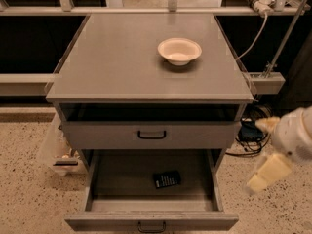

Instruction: Pick rxbar blueberry from middle drawer and place on counter

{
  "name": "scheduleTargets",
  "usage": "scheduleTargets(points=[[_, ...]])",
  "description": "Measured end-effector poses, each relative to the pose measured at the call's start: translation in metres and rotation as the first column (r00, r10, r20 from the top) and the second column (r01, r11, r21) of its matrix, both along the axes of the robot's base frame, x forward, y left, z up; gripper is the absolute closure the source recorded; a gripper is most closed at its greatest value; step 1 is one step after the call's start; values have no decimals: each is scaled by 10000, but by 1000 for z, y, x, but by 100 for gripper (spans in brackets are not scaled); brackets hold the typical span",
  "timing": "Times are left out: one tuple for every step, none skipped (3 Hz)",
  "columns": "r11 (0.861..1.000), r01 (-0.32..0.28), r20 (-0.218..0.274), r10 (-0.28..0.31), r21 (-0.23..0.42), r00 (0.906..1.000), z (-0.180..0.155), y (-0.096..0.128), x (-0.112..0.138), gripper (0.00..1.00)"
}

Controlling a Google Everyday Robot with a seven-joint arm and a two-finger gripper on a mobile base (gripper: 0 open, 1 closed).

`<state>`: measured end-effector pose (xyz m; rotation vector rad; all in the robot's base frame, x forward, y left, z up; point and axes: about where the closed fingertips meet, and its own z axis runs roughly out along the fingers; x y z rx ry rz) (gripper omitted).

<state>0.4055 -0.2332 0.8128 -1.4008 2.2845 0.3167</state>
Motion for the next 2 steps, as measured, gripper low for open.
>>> scheduleTargets(points=[[9875,1167,-1339,-1021,1063,9857,-122,2,-4,0],[9784,1606,-1191,-1454,1299,9822,-153,-1,13,0]])
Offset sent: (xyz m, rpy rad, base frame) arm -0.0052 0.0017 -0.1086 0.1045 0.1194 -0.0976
